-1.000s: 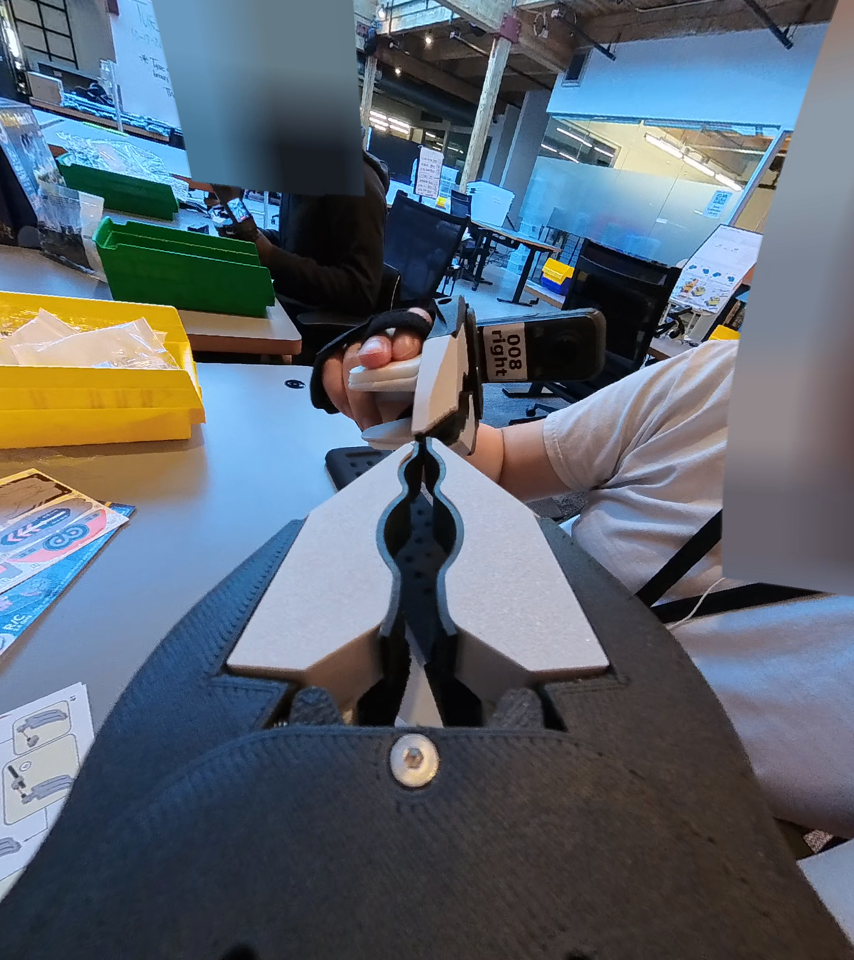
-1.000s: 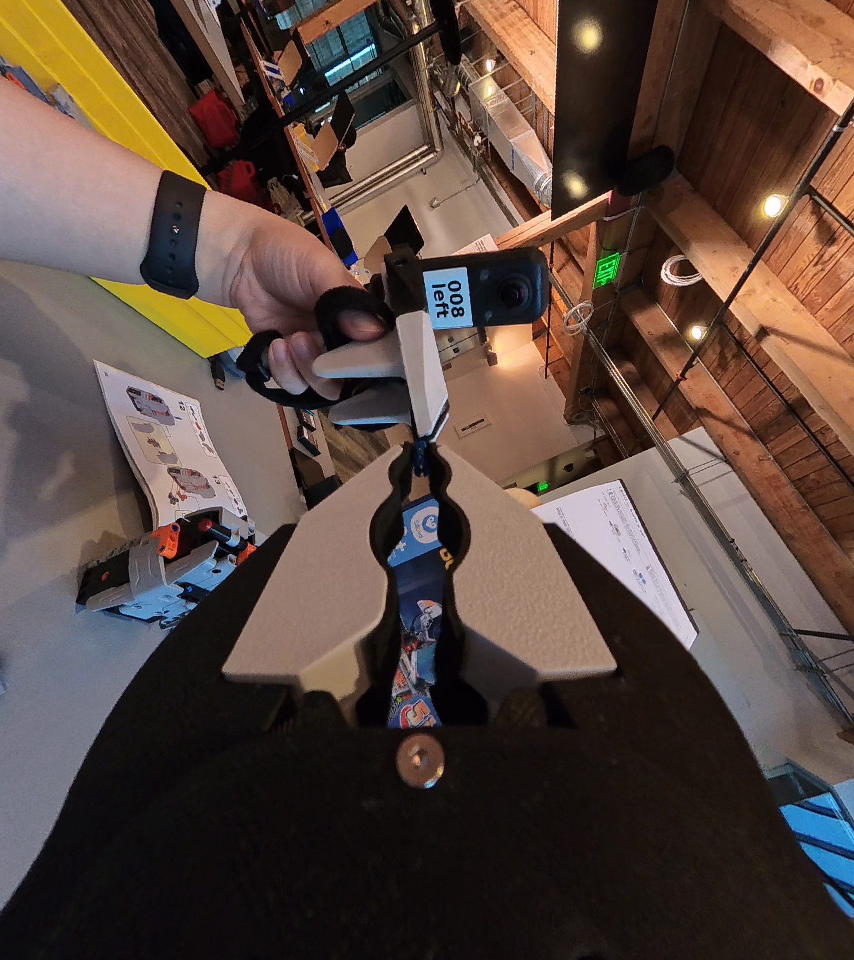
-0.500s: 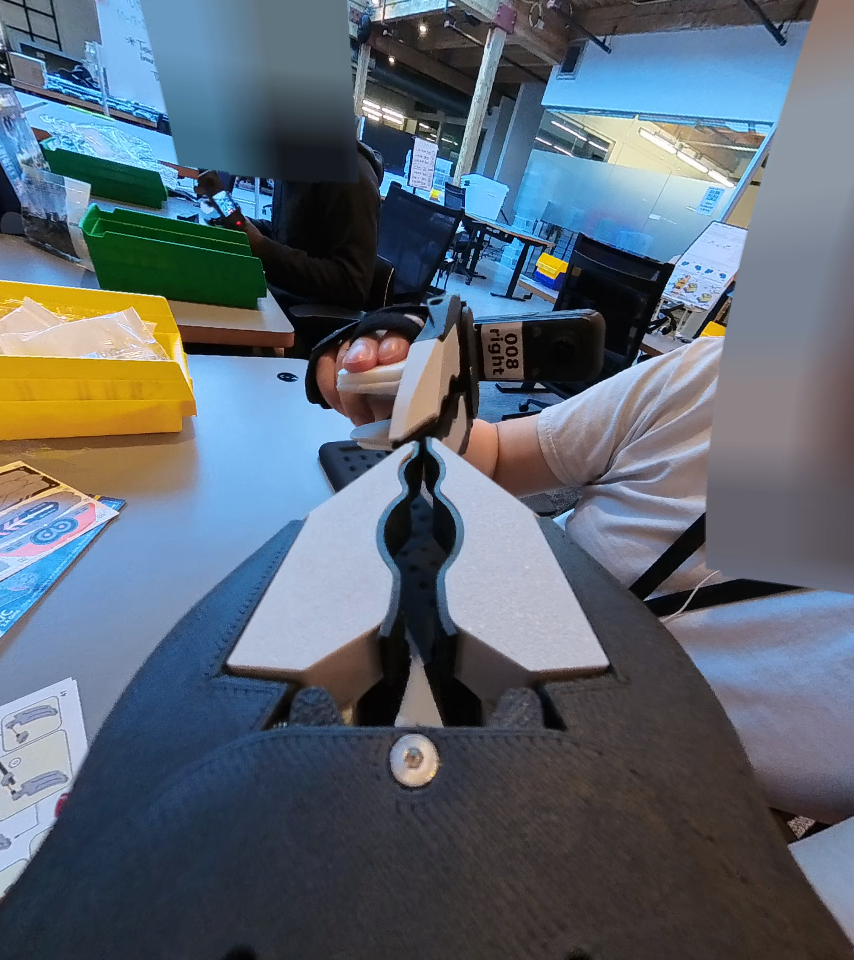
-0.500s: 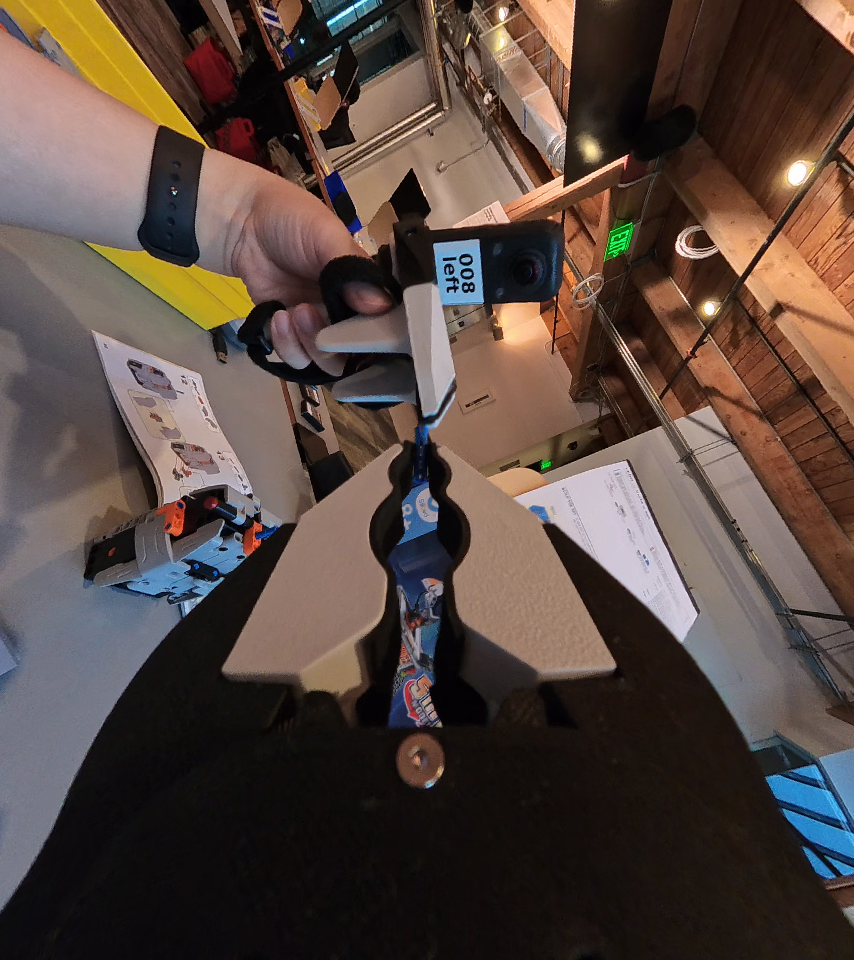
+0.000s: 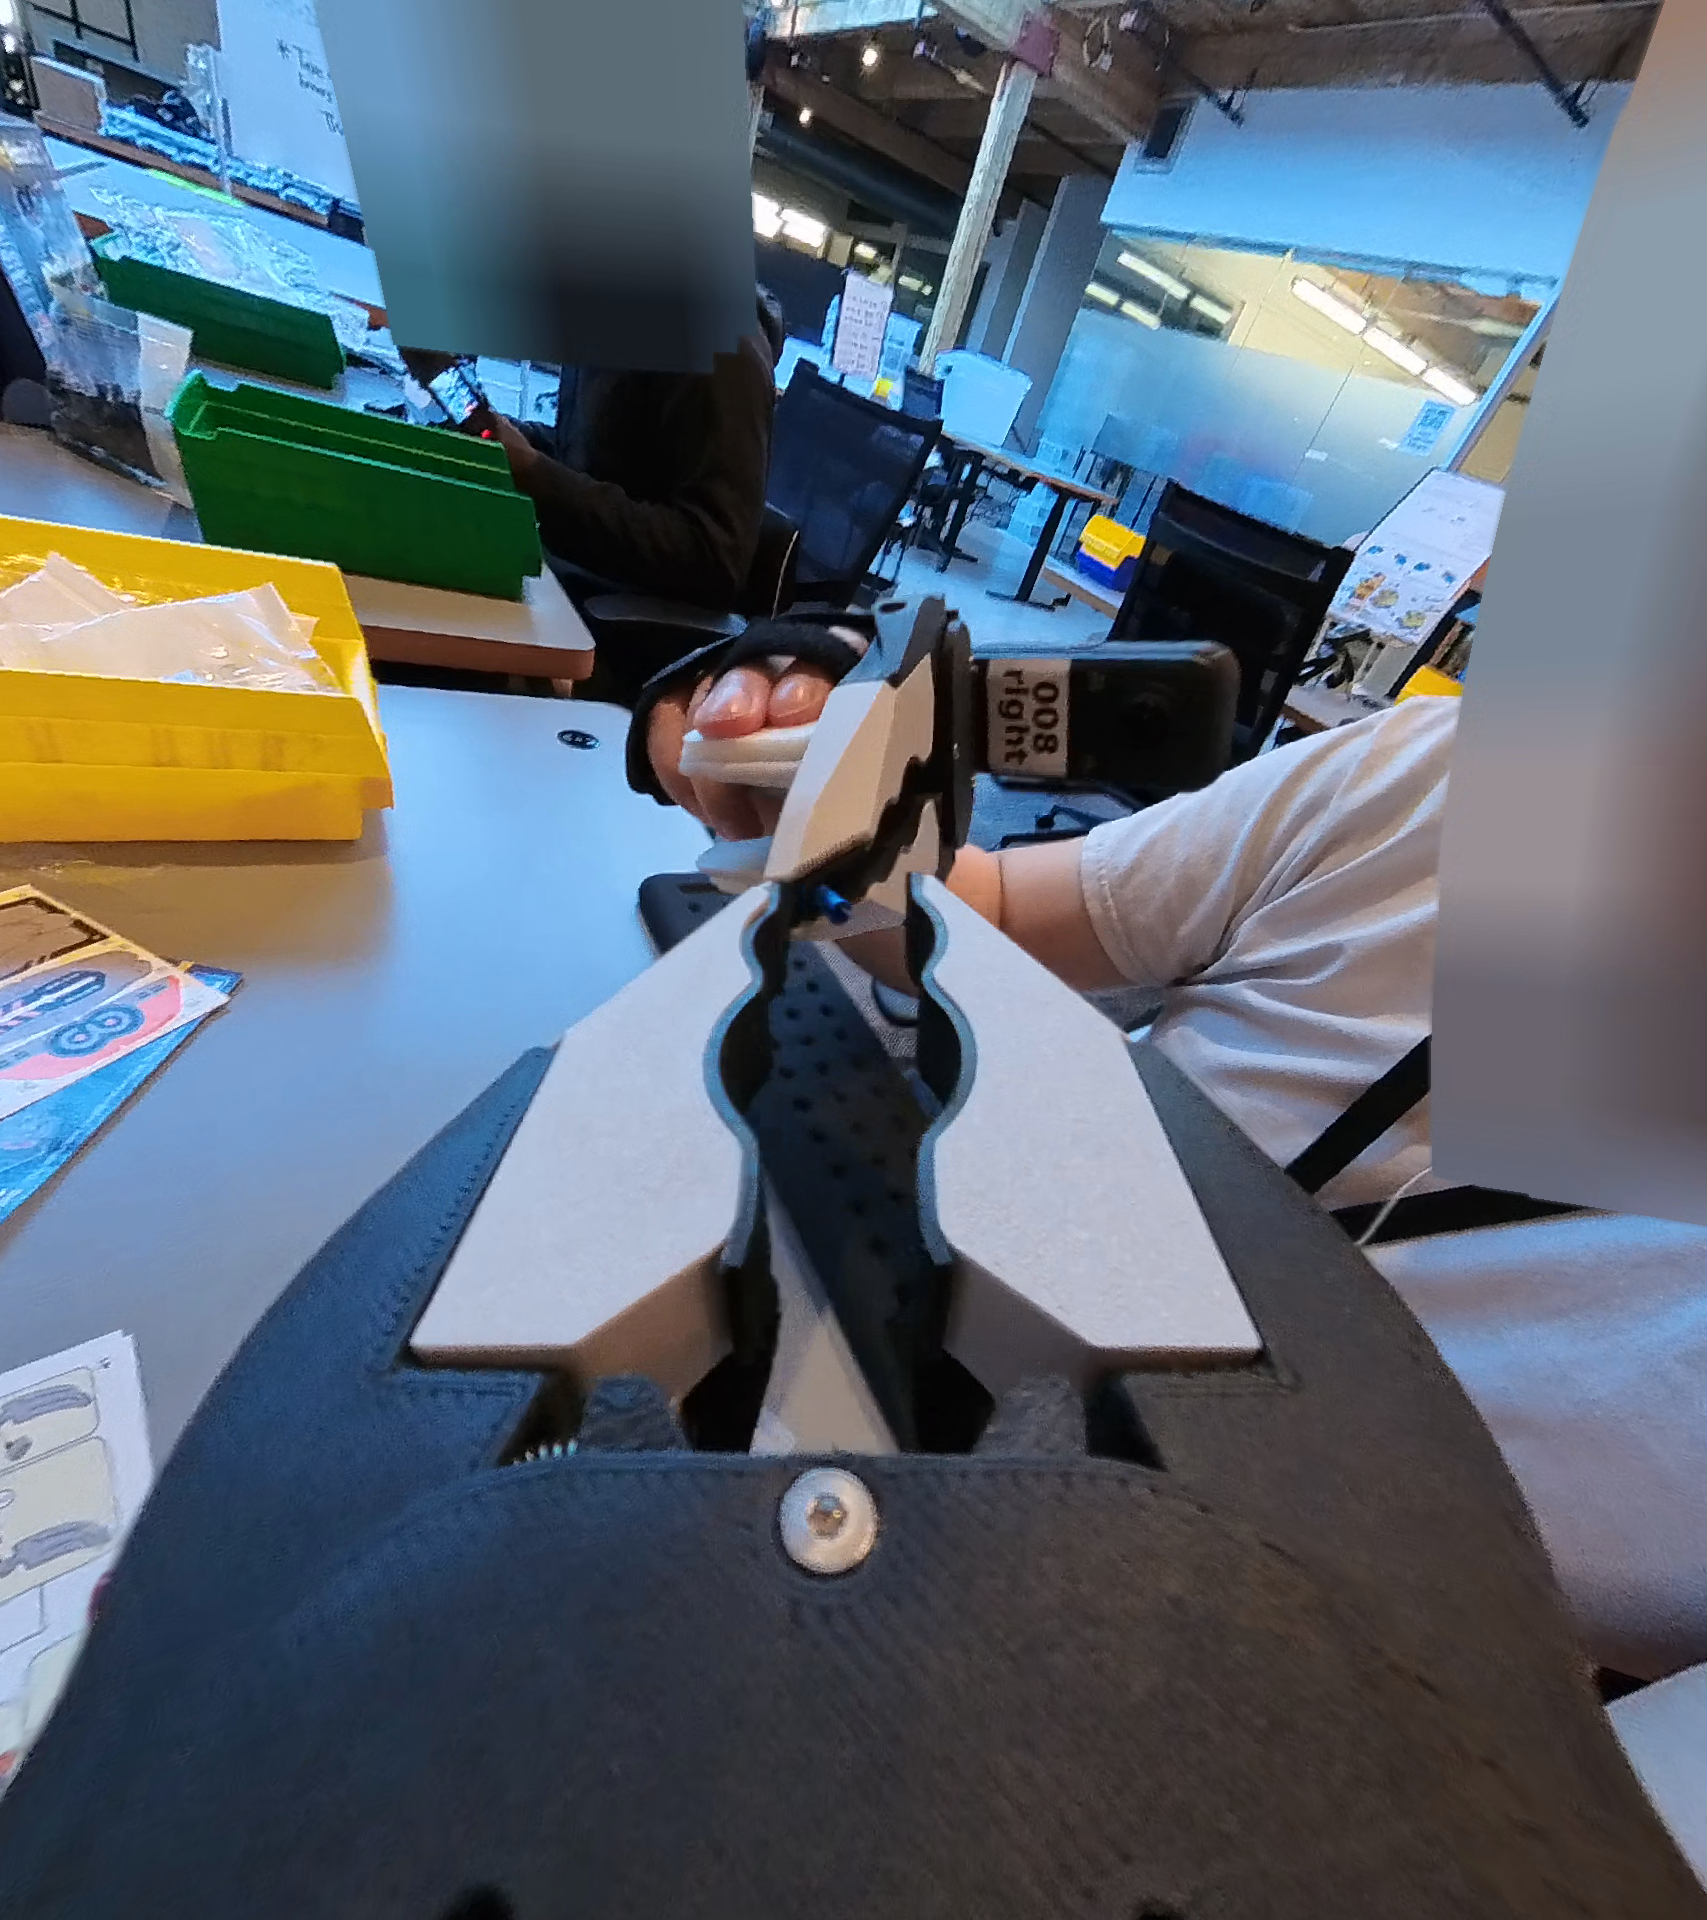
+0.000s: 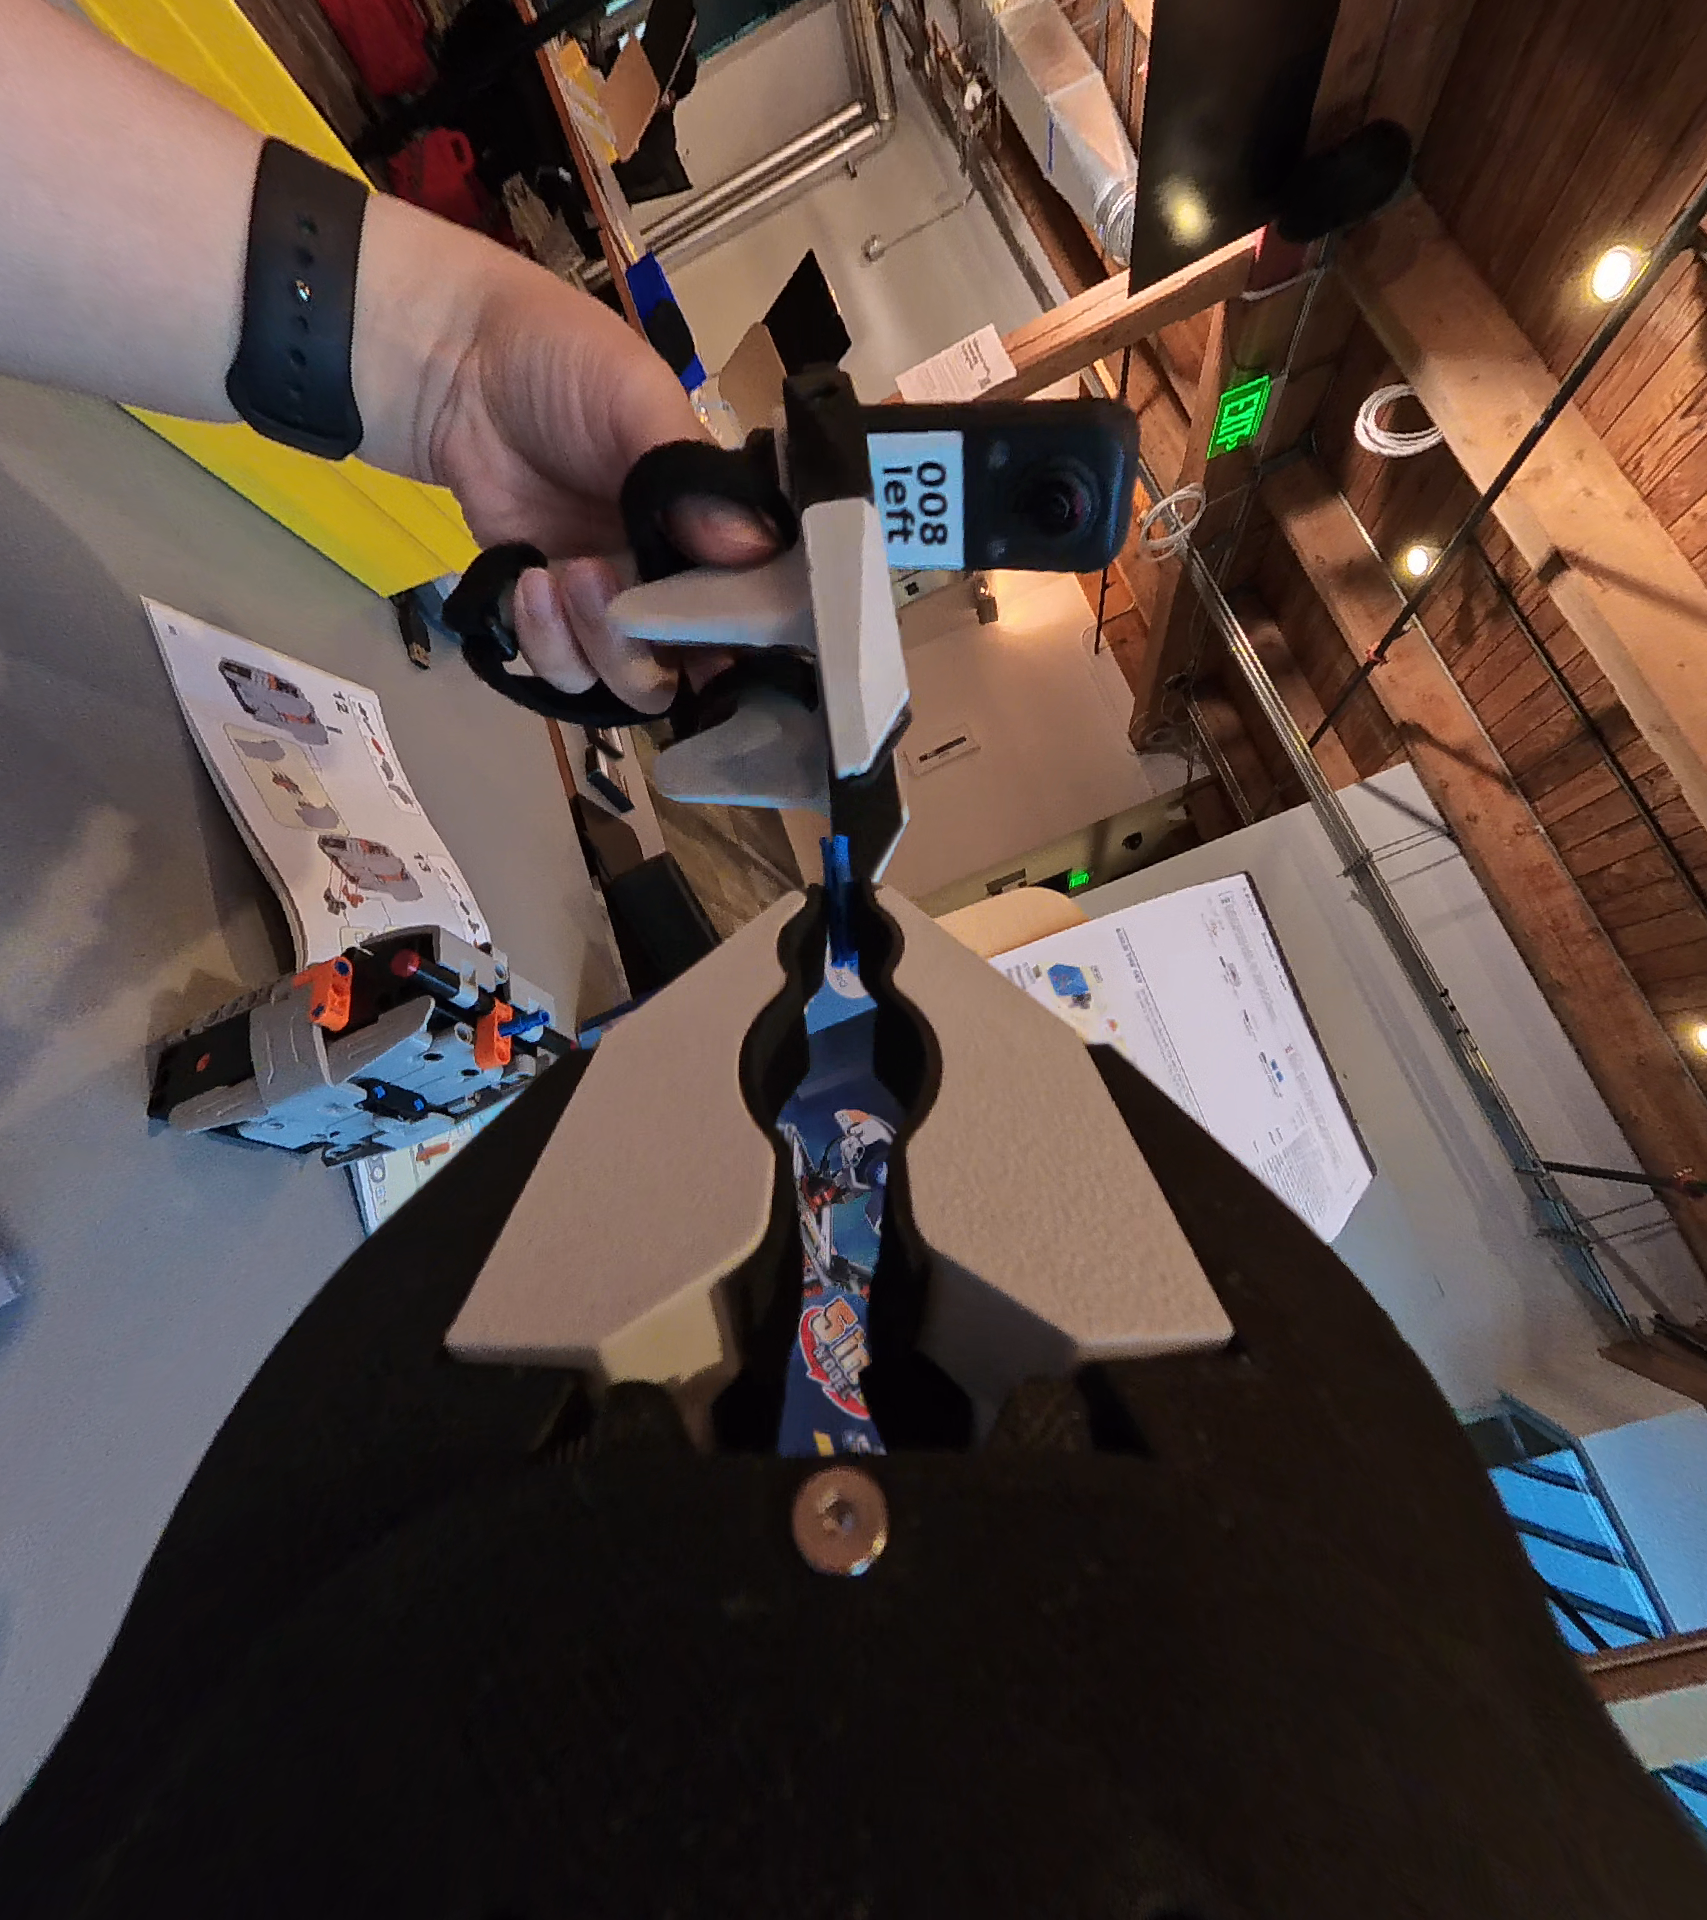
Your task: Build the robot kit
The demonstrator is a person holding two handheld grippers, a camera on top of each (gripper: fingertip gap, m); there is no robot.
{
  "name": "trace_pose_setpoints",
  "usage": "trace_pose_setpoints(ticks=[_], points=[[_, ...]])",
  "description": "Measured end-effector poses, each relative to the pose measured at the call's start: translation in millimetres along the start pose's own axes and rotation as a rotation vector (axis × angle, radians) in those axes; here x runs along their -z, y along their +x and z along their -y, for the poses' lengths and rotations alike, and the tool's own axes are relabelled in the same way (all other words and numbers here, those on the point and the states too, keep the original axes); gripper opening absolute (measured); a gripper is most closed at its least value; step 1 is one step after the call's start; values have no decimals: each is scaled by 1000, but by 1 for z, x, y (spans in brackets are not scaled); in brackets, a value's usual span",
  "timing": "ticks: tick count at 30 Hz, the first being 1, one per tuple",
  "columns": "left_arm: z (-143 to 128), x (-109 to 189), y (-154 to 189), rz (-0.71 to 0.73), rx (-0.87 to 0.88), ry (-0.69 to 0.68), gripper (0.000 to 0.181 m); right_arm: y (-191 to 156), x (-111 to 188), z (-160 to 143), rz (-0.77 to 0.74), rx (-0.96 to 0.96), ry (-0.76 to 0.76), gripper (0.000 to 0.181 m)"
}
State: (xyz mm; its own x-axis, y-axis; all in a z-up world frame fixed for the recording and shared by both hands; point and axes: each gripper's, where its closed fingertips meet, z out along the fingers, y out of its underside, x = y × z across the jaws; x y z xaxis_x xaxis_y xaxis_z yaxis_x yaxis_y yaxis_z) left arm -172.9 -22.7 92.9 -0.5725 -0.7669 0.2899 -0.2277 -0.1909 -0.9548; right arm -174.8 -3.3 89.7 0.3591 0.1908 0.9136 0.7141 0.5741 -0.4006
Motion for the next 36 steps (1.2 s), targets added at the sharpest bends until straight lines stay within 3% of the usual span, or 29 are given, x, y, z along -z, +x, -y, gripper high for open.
trace_pose_setpoints(ticks=[2,5,10,19,24,26,36], points=[[-3,-2,-6,48,-23,-26,18,0,-1,-5,-1,1,-28,2],[-3,0,-13,105,-58,-38,1,-1,-1,-6,8,-15,-37,2],[-3,1,-14,105,-56,-40,1,-2,-2,-4,7,-24,-30,2],[-1,0,0,-44,7,2,0,-3,4,13,3,-49,70,3],[1,0,-1,-29,-11,15,2,-1,3,10,4,-69,44,3],[4,3,-2,-15,-16,37,12,1,3,9,-5,-65,28,2],[1,-1,-2,-25,-16,20,2,0,4,10,-3,-52,27,2]])
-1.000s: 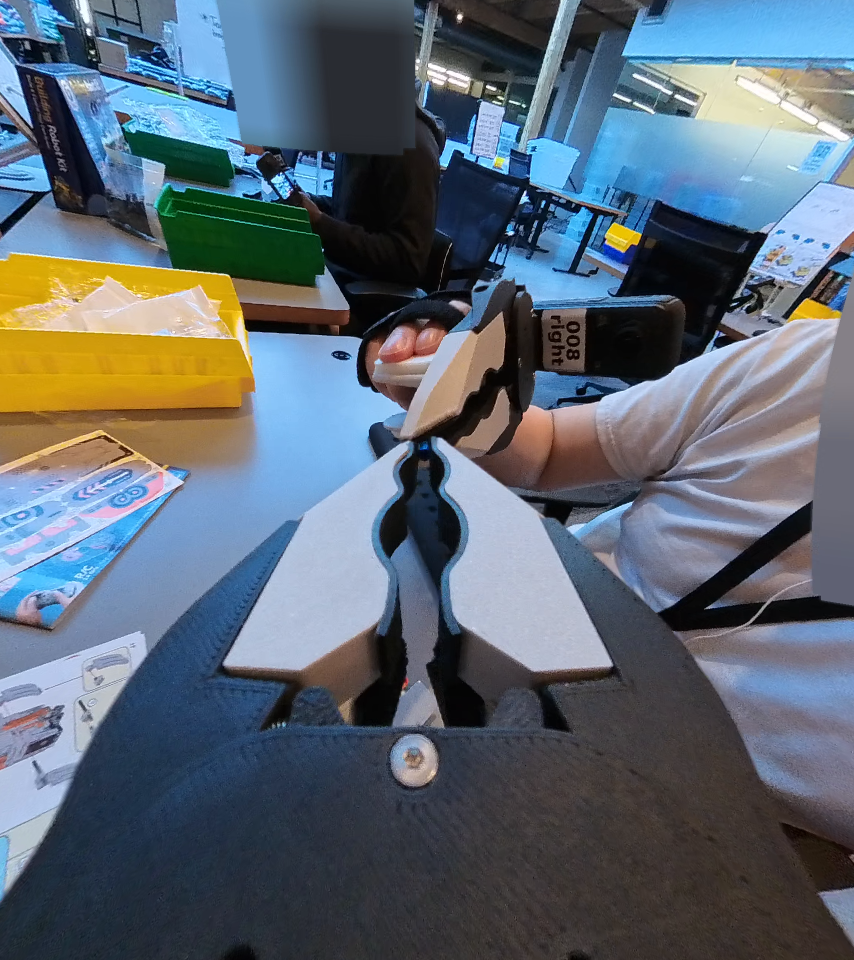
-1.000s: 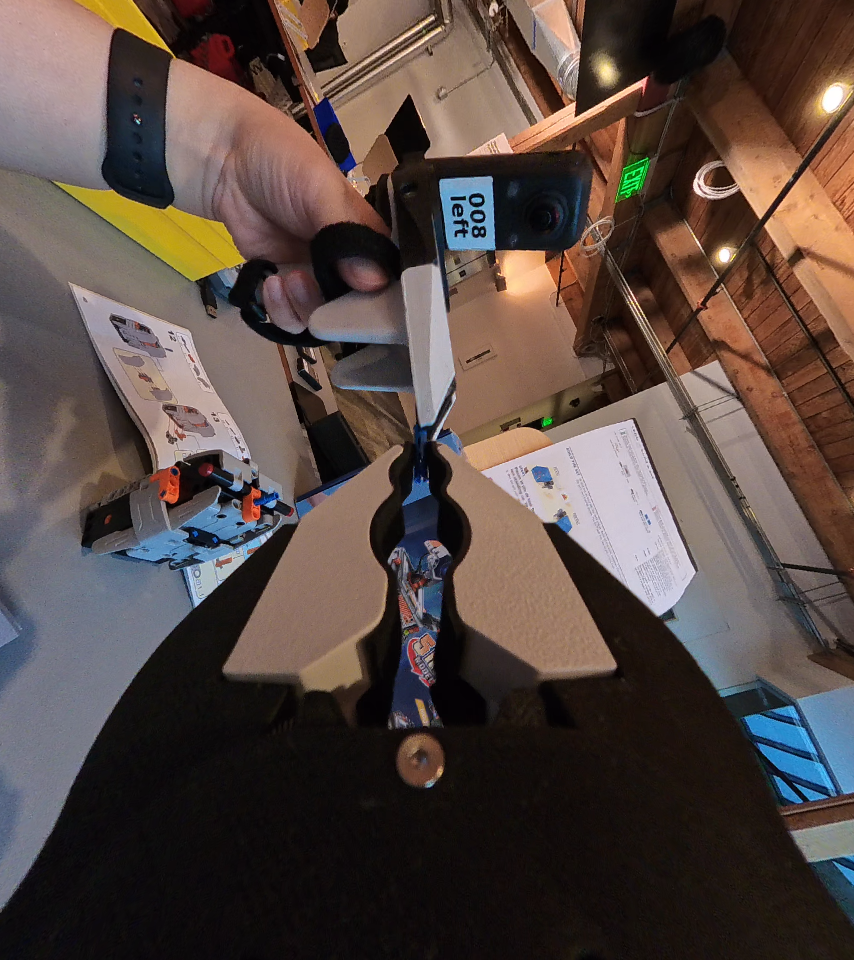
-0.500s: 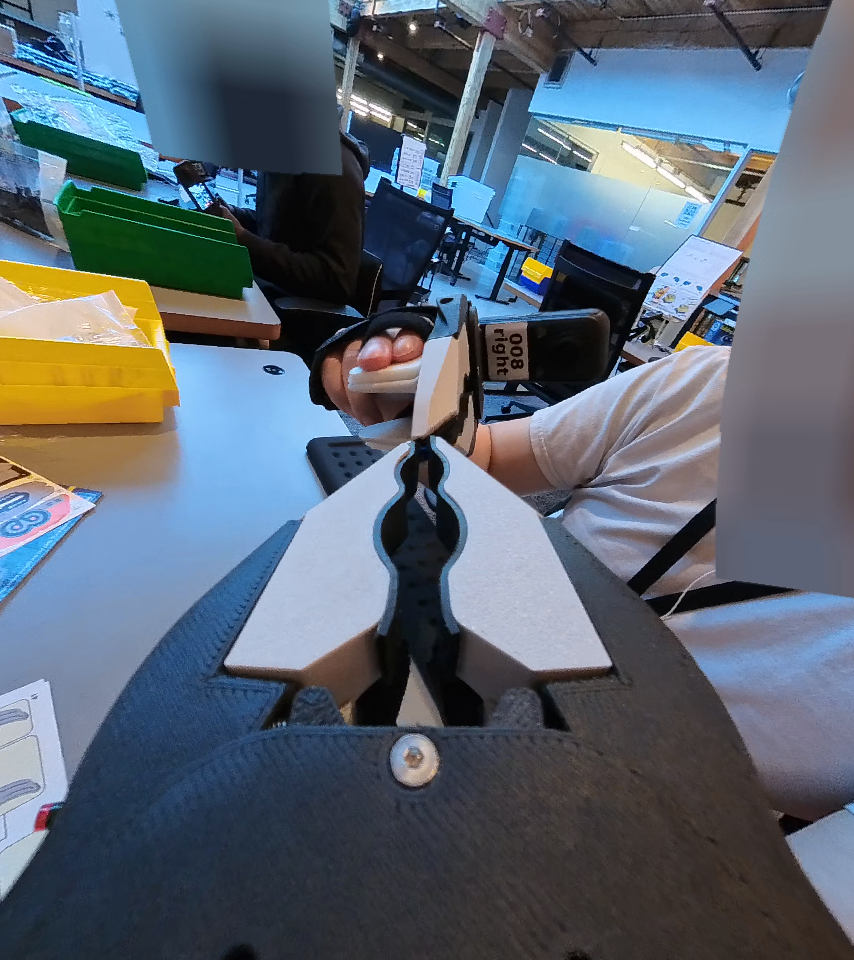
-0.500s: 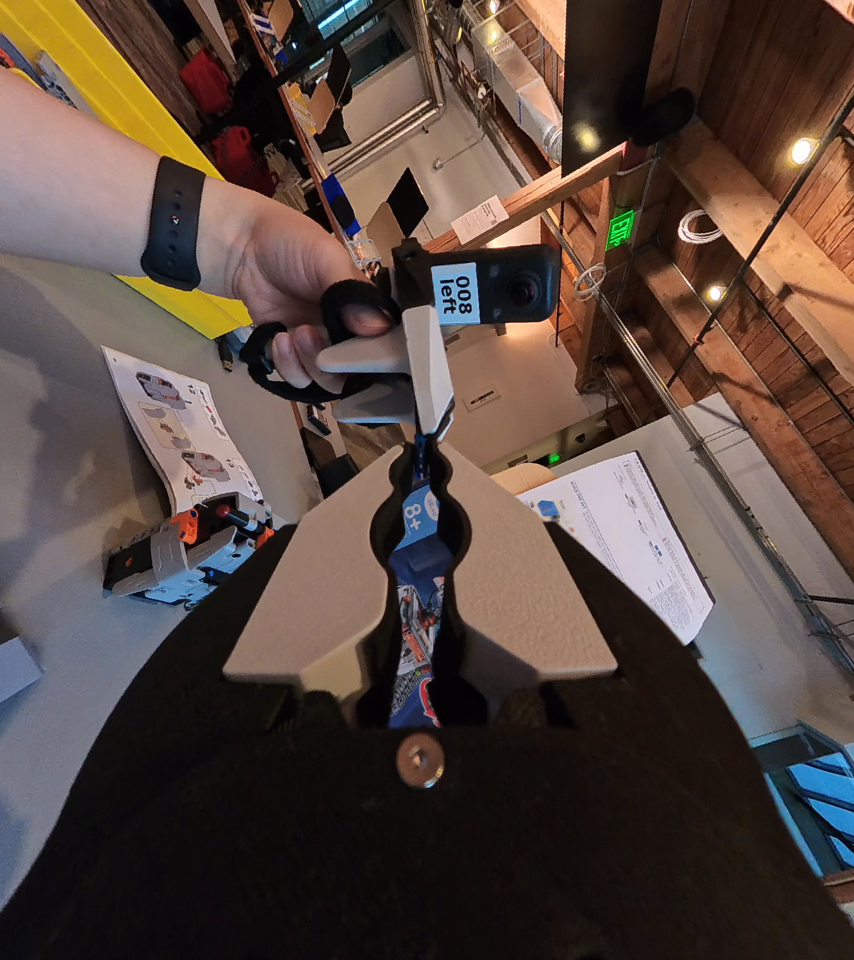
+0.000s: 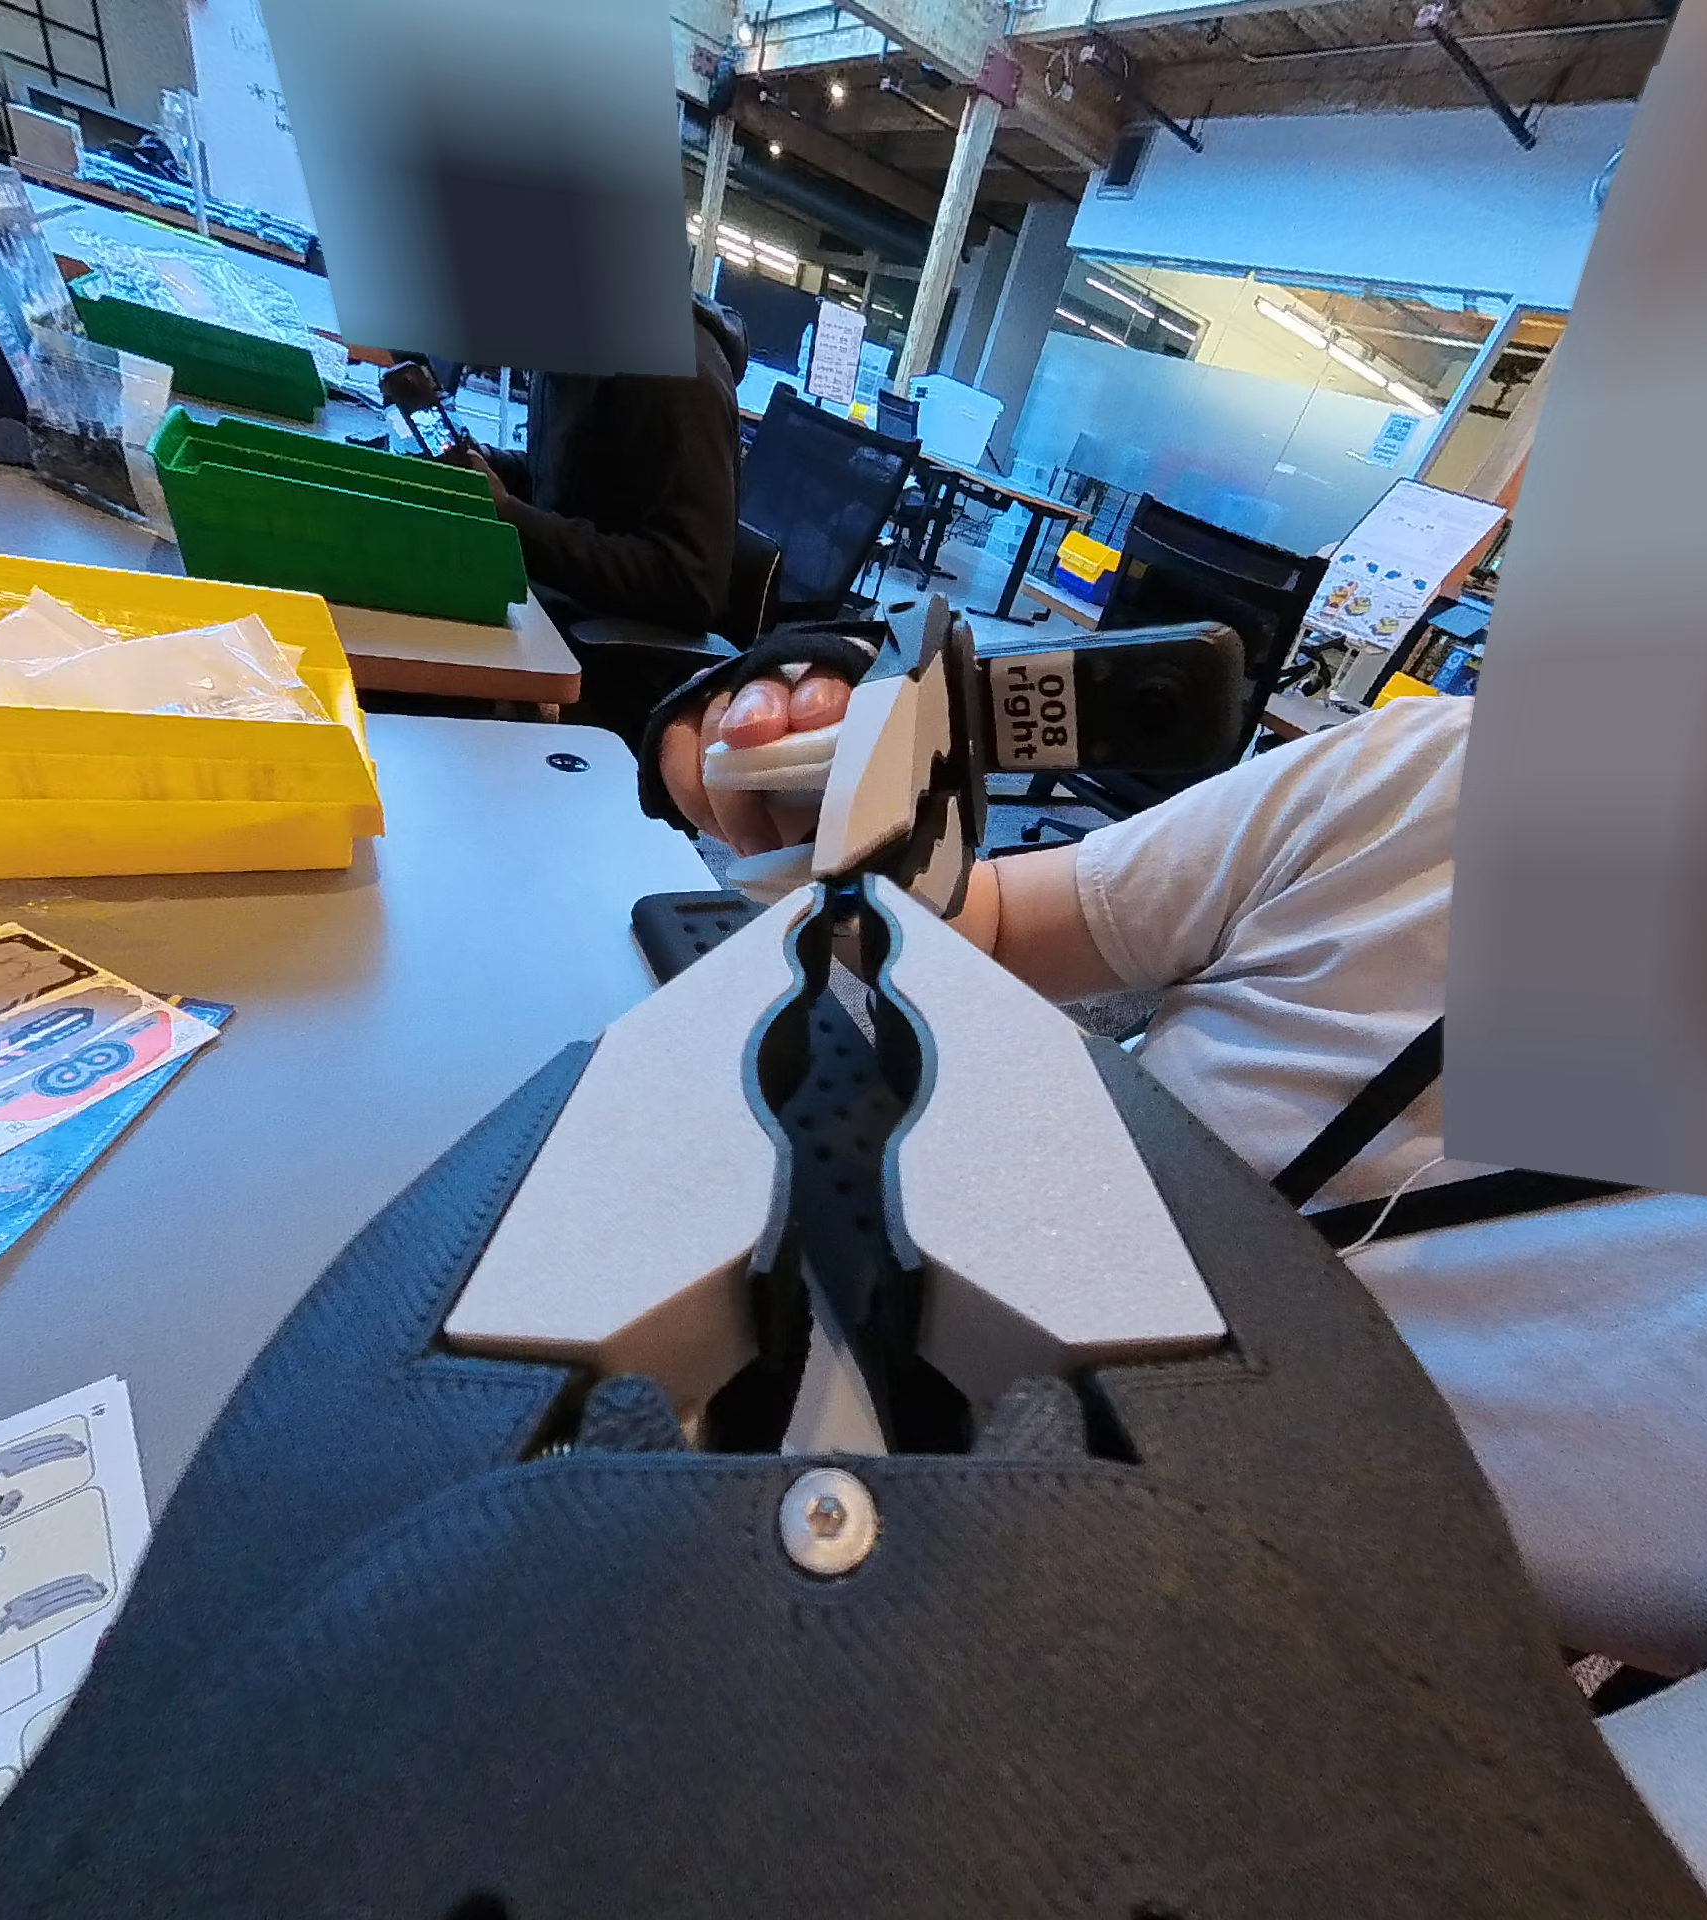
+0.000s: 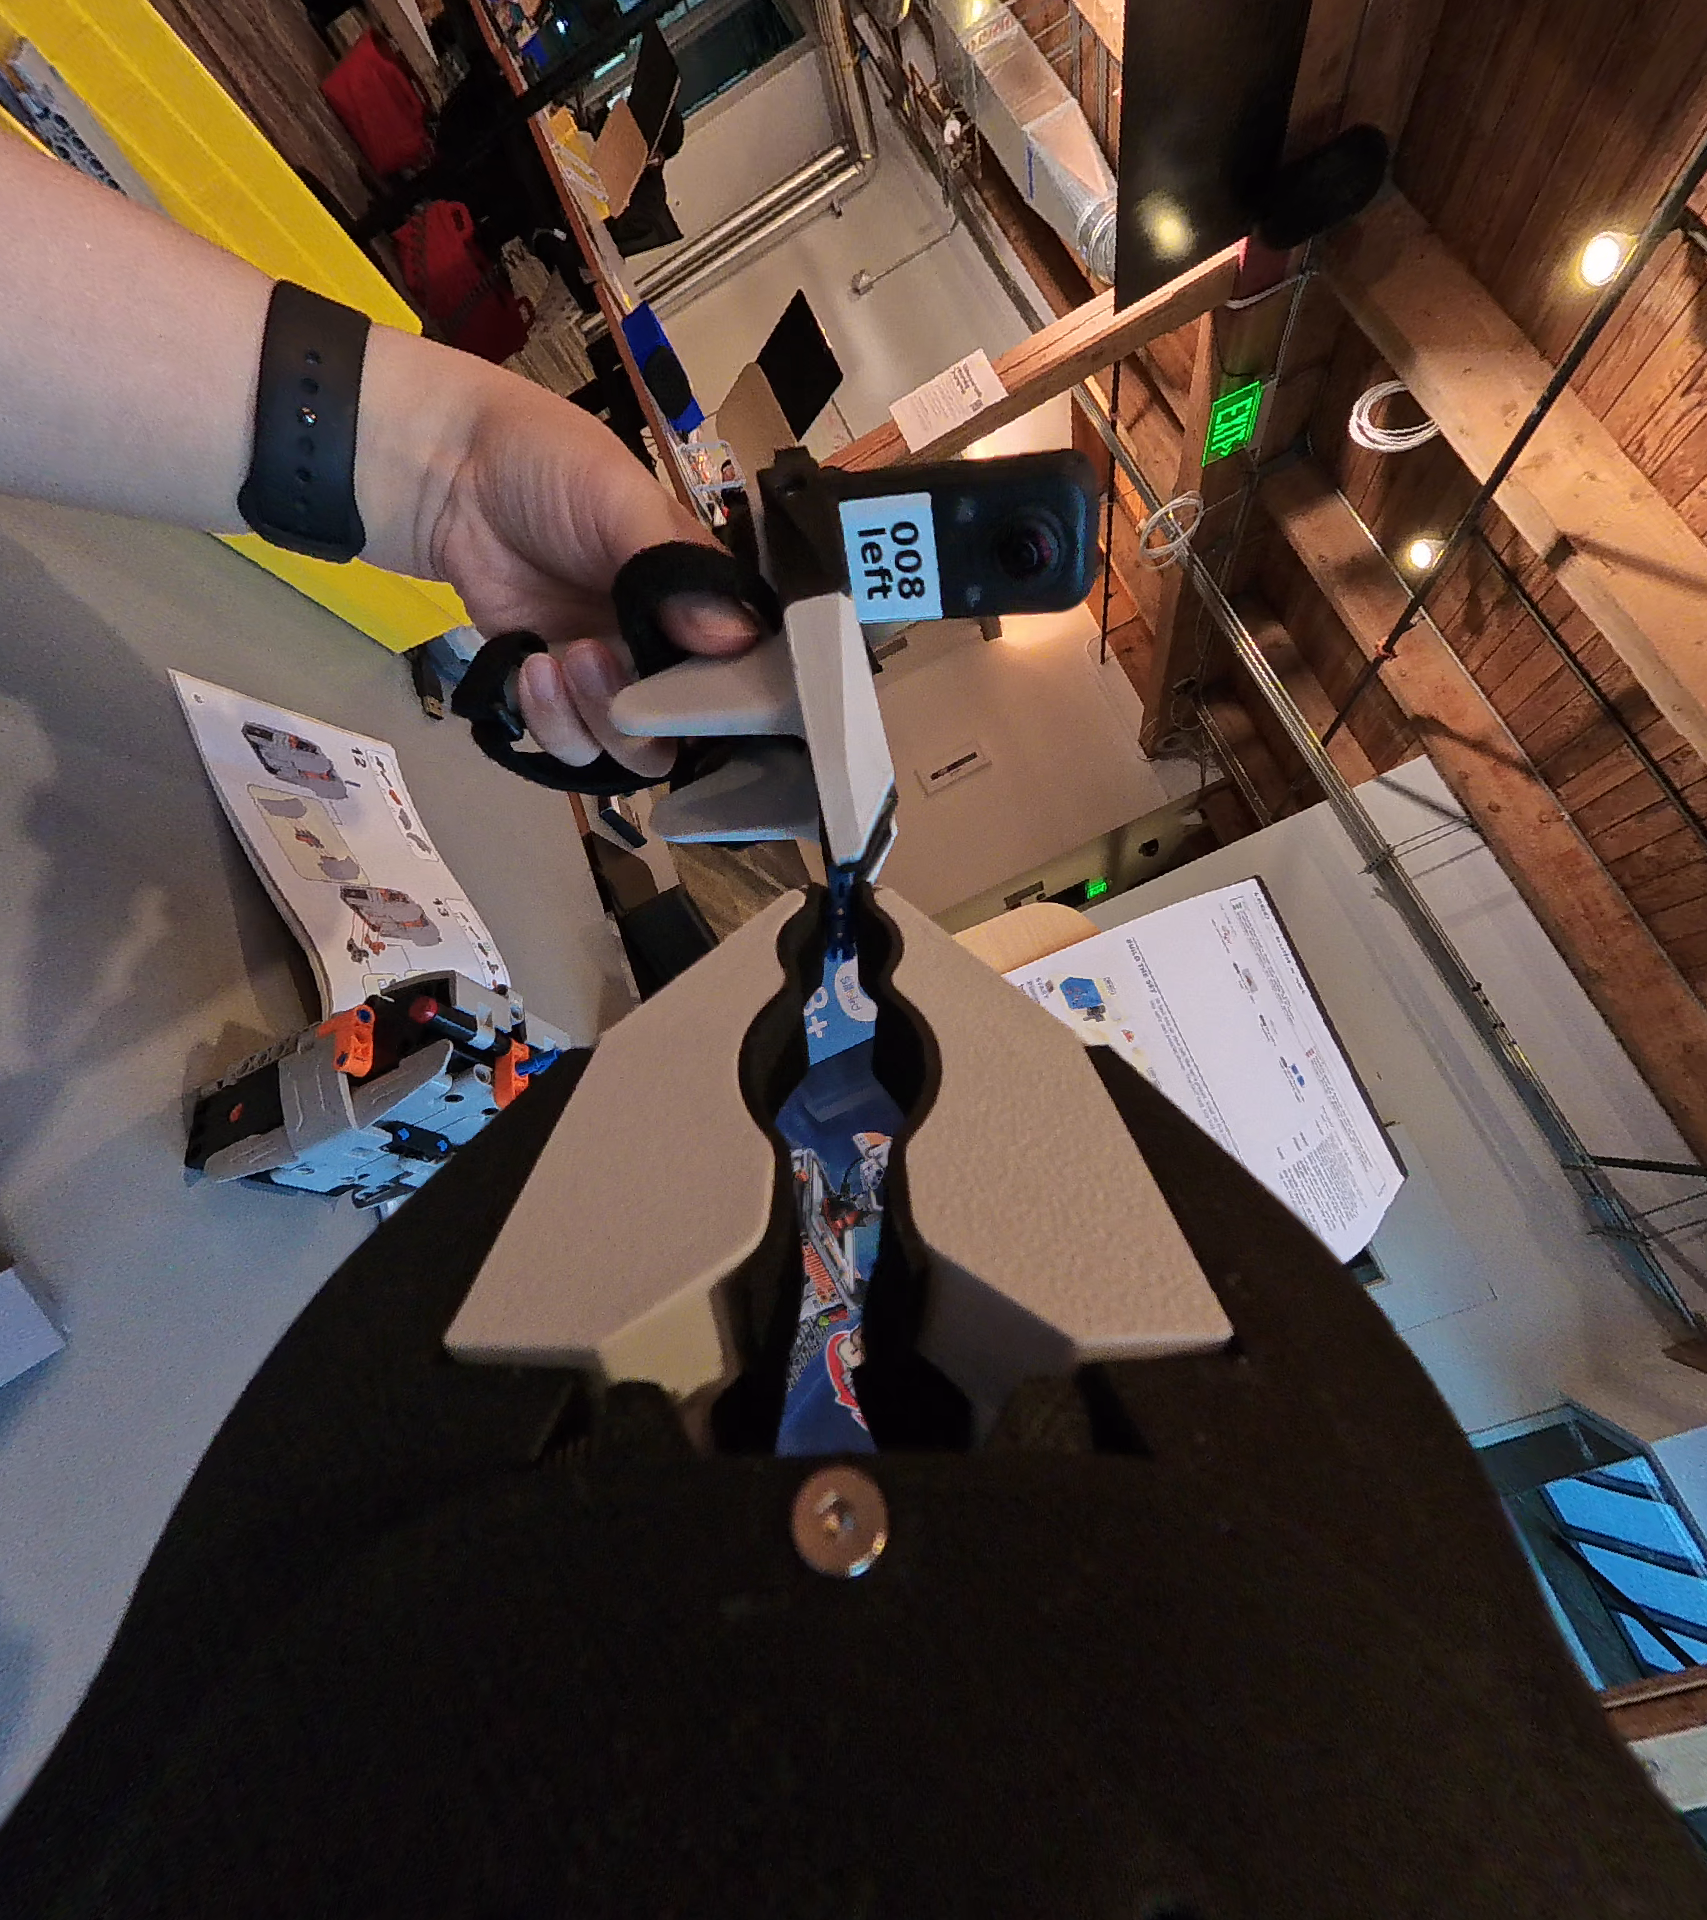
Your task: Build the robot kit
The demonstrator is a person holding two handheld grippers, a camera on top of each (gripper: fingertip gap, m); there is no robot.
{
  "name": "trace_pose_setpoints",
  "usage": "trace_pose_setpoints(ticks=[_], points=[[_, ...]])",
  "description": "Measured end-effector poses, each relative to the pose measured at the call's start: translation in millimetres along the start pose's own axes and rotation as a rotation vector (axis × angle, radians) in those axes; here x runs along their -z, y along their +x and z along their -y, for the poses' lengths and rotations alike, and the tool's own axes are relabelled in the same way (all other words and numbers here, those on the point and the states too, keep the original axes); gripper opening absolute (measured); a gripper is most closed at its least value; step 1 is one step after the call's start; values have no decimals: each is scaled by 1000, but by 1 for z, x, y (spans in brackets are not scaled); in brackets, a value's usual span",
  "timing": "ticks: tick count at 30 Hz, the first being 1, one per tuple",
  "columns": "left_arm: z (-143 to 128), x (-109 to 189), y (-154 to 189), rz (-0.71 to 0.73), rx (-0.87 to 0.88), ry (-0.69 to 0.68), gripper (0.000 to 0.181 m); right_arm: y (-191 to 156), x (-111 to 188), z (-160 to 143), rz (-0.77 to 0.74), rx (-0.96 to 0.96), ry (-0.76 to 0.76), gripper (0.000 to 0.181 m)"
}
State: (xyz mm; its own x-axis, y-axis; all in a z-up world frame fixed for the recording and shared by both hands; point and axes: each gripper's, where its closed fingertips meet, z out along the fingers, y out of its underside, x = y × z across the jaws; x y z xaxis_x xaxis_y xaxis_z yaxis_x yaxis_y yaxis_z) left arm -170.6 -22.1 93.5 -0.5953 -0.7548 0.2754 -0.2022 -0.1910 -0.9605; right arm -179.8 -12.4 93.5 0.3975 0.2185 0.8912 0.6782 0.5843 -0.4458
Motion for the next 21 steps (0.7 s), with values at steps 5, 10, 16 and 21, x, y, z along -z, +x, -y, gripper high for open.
trace_pose_setpoints(ticks=[5,10,16,21], points=[[-2,0,2,-7,-8,-13,1,-2,0,2,-1,4,6,2],[0,1,5,-29,6,-3,1,0,1,5,-16,3,30,2],[1,2,6,-37,15,3,1,0,3,8,-22,10,43,3],[1,1,8,-52,31,3,1,-1,4,9,-27,18,59,2]])
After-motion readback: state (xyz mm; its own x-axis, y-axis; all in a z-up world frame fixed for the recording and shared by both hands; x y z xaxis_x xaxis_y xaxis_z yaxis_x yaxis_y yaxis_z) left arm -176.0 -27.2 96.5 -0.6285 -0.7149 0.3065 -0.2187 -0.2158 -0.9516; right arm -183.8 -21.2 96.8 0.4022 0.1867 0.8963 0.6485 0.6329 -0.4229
